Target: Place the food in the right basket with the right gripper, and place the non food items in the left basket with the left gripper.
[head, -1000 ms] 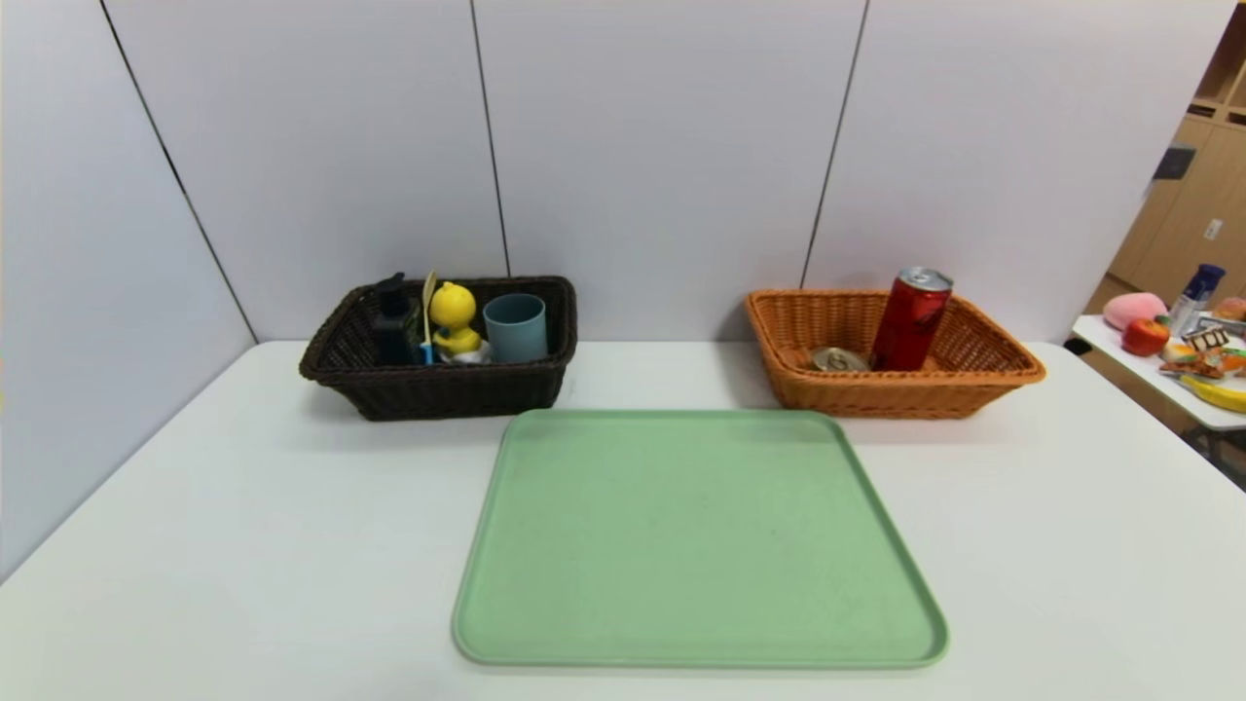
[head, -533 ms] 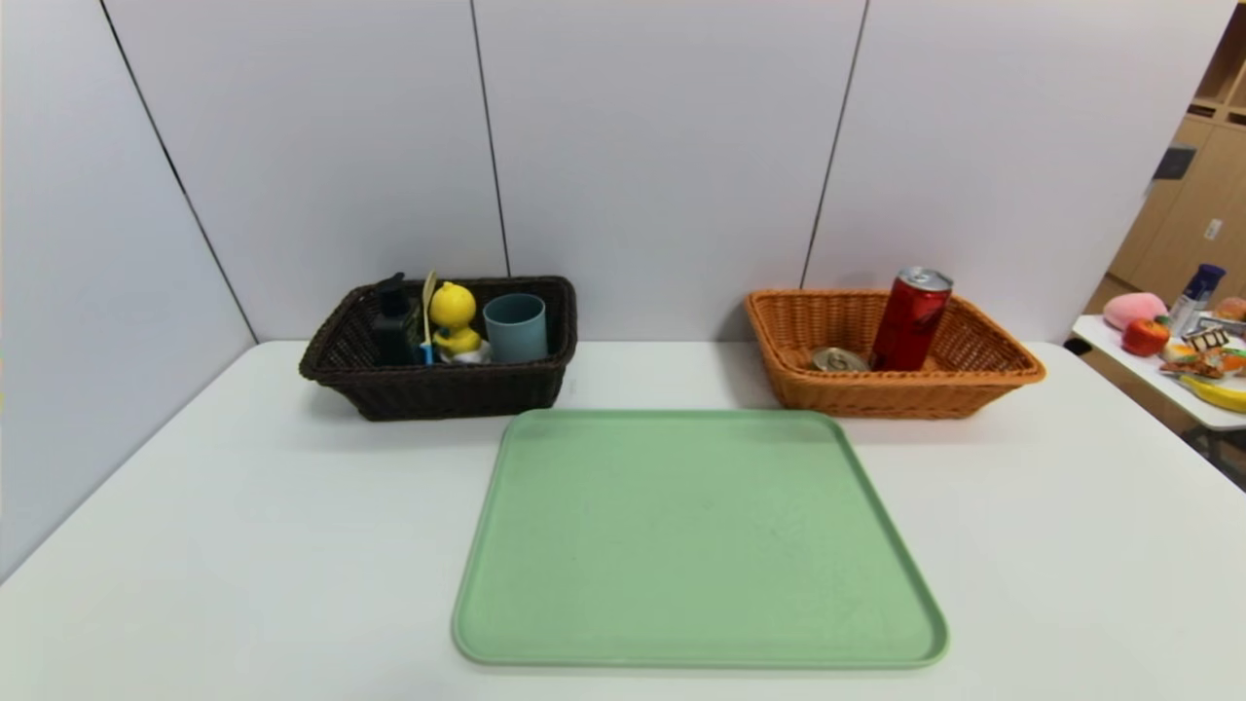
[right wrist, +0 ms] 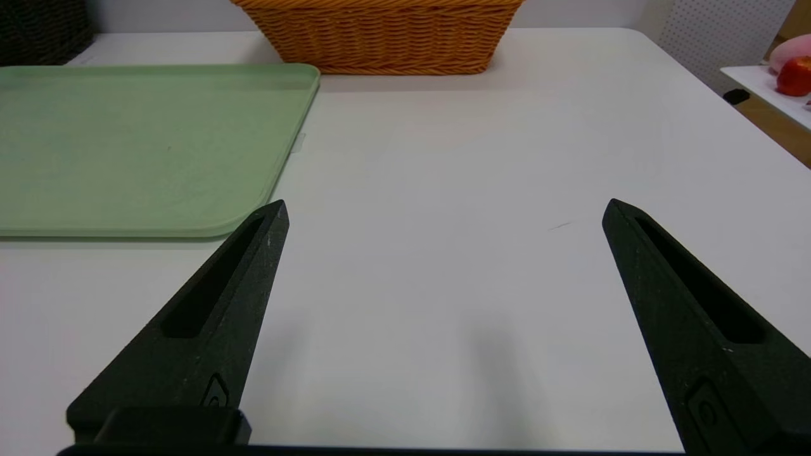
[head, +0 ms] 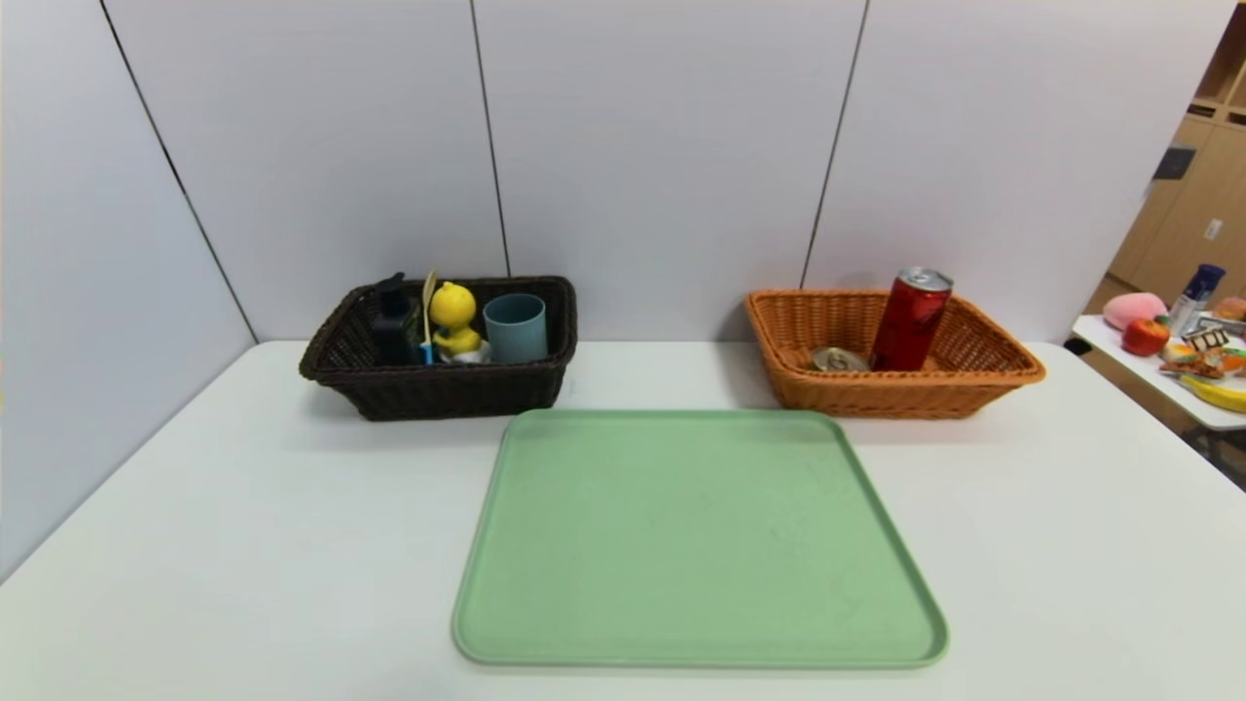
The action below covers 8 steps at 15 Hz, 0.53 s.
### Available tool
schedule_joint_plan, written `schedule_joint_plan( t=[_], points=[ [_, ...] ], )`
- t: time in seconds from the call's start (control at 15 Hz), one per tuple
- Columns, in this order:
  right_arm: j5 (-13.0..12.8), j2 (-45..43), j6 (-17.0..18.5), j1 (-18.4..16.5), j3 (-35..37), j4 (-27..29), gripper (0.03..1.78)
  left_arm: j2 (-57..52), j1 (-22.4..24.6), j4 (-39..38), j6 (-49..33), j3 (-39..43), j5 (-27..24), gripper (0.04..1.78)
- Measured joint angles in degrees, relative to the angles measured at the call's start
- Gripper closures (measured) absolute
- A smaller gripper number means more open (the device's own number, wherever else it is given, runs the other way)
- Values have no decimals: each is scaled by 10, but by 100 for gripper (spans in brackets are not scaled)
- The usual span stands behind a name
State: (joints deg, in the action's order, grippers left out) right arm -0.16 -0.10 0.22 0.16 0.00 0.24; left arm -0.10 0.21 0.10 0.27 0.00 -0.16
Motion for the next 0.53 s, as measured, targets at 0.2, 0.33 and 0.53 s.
schedule_joint_plan(
  t=[0.2,0.33,0.53],
  points=[
    [0,0,0,0,0,0,10,0,0,0,0,0,0,13],
    [0,0,0,0,0,0,10,0,0,0,0,0,0,13],
    [0,0,0,0,0,0,10,0,0,0,0,0,0,13]
  ],
)
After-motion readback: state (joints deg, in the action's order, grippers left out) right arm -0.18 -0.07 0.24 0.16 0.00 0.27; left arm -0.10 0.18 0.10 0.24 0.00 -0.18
